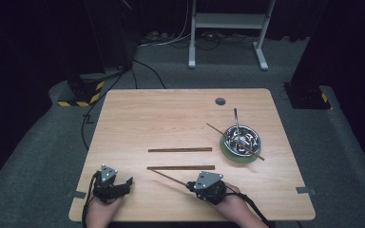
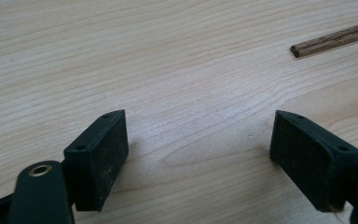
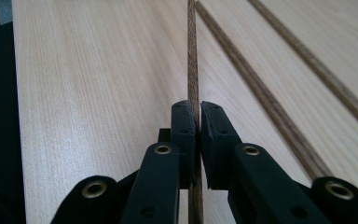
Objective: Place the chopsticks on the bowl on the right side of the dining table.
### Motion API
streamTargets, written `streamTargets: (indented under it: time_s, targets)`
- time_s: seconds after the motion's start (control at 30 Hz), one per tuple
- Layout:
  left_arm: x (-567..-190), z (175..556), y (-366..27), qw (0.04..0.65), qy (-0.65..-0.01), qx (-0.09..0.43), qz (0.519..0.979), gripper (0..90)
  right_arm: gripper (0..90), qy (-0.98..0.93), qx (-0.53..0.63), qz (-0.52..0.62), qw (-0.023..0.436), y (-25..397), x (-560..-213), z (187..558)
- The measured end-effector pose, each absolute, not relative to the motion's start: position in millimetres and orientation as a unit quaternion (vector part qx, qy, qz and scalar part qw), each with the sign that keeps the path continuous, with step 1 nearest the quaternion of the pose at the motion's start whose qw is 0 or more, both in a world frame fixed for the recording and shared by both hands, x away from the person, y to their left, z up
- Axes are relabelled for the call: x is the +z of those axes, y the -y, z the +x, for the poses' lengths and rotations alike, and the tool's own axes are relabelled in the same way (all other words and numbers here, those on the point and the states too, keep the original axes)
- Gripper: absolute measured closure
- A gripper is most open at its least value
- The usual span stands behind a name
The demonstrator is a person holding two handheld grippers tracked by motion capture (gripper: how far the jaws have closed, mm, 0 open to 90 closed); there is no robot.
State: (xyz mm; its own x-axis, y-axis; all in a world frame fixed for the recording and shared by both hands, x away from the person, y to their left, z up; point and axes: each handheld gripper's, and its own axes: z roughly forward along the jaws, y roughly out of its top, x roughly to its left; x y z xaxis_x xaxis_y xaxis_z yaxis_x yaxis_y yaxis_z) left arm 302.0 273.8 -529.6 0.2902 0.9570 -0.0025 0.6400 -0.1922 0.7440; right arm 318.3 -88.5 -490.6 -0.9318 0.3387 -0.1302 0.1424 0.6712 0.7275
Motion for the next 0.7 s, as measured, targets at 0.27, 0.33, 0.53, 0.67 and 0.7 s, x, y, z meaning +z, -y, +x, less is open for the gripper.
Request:
streamTargets:
  time_s: [0.27,0.33,0.53,0.67,0.7]
  targets:
    - [-529,302,-273,0.323,-0.558,0.244,0.724,18.9,83.6,-0.900,0.387,0.137,0.147,98,-485,319]
    - [-530,302,-273,0.325,-0.558,0.245,0.723,20.0,83.6,-0.899,0.385,0.138,0.153,103,-482,321]
    - [-530,301,-272,0.329,-0.551,0.248,0.726,23.4,83.7,-0.894,0.392,0.151,0.157,115,-477,327]
    - [-530,302,-272,0.327,-0.558,0.248,0.721,22.2,83.7,-0.888,0.398,0.166,0.161,130,-473,334]
    - [-530,302,-272,0.327,-0.558,0.248,0.721,22.2,83.7,-0.888,0.398,0.166,0.161,130,-473,334]
